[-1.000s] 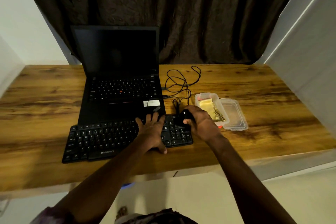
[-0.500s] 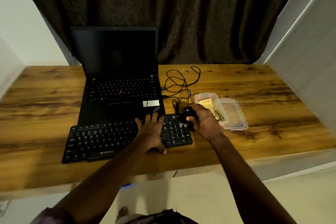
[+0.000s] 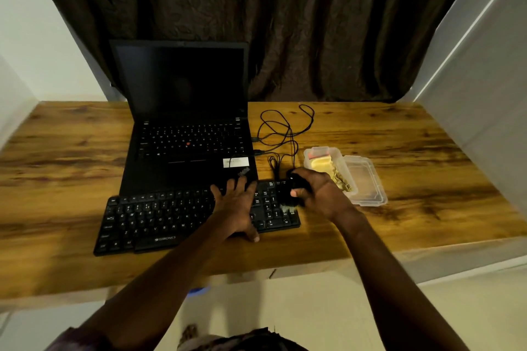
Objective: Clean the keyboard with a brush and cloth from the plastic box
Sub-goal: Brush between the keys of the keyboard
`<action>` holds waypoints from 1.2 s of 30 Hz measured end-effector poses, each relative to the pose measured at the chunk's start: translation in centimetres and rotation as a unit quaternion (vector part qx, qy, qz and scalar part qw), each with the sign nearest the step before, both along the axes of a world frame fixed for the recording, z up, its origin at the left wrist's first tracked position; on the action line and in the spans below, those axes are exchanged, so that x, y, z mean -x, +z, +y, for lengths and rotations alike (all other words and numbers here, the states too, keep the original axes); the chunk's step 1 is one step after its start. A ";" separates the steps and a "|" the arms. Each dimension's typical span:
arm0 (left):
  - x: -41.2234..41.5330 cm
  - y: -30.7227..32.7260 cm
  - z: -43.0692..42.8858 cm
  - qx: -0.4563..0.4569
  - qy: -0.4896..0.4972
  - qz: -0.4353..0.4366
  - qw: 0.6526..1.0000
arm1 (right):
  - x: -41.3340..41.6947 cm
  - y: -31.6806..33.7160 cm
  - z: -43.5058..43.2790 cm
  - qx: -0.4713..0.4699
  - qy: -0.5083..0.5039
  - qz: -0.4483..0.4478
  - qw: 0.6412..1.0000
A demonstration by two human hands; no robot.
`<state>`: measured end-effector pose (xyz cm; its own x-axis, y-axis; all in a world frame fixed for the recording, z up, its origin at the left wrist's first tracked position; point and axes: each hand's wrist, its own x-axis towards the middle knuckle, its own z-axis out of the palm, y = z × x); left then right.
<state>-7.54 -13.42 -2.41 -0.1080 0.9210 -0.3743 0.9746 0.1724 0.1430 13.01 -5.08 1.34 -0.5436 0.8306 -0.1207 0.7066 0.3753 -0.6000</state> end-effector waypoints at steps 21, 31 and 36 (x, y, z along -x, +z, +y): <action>0.3 0.0 0.1 0.001 -0.002 -0.007 1.000 | 1.5 0.7 -0.4 -0.005 -0.002 -0.013 1.000; 0.6 -0.1 -0.1 -0.004 -0.012 -0.011 1.000 | 3.9 -0.1 -0.9 -0.082 -0.089 -0.026 0.992; 0.8 -0.3 -0.1 -0.008 -0.016 -0.025 1.000 | 2.6 -0.7 -0.9 -0.062 -0.133 -0.069 0.987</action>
<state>-8.36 -13.52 -2.66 -0.0609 0.9297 -0.3634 0.9711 0.1393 0.1937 10.38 -5.96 0.68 -0.2895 0.9548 -0.0671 0.8617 0.2295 -0.4525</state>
